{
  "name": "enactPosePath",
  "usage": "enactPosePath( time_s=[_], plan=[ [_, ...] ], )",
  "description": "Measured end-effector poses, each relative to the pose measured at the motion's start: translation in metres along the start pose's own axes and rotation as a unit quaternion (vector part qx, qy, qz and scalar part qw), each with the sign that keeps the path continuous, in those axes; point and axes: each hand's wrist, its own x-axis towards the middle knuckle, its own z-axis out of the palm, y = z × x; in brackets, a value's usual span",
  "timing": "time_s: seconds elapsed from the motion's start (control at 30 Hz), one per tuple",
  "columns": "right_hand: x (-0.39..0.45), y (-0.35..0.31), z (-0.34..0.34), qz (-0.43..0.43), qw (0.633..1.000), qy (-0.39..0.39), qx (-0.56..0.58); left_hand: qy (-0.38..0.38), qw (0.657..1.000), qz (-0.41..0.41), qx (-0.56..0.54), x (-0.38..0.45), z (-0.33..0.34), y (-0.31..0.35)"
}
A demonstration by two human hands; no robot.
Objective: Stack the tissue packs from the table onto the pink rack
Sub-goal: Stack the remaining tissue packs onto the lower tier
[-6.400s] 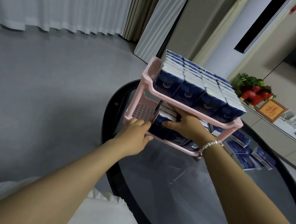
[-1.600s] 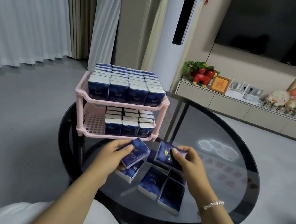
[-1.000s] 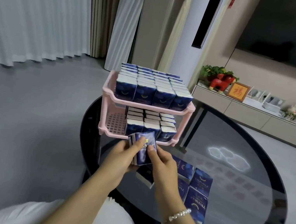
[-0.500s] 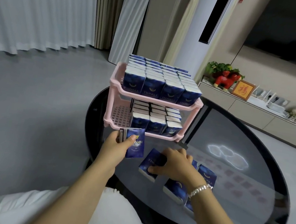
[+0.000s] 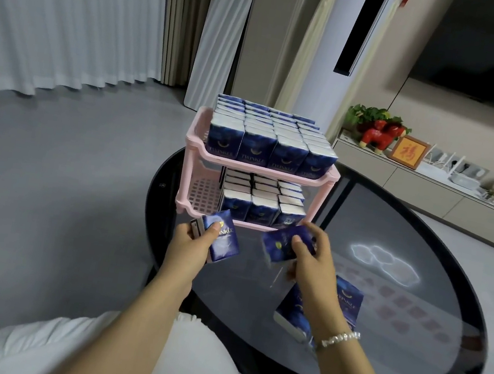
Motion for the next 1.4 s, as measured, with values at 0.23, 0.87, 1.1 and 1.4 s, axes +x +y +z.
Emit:
enactPosePath(
  time_s=[0.23, 0.87, 1.1, 1.4],
  plan=[
    [-0.012, 0.003, 0.023, 0.037, 0.992, -0.029, 0.12, -0.094, 0.995, 0.006, -0.044, -0.016, 0.008, 0.003],
    [0.007, 0.01, -0.016, -0.042, 0.989, -0.008, -0.138, -0.125, 0.991, -0.047, -0.016, -0.019, 0.02, 0.008],
    [0.036, 0.007, -0.055, 0.04, 0.77, -0.114, -0.627, -0.11, 0.993, -0.044, -0.009, -0.016, 0.02, 0.006],
    [0.037, 0.016, -0.049, -0.046, 0.913, -0.079, -0.398, -0.089, 0.996, -0.017, 0.02, -0.012, 0.017, 0.003]
  ],
)
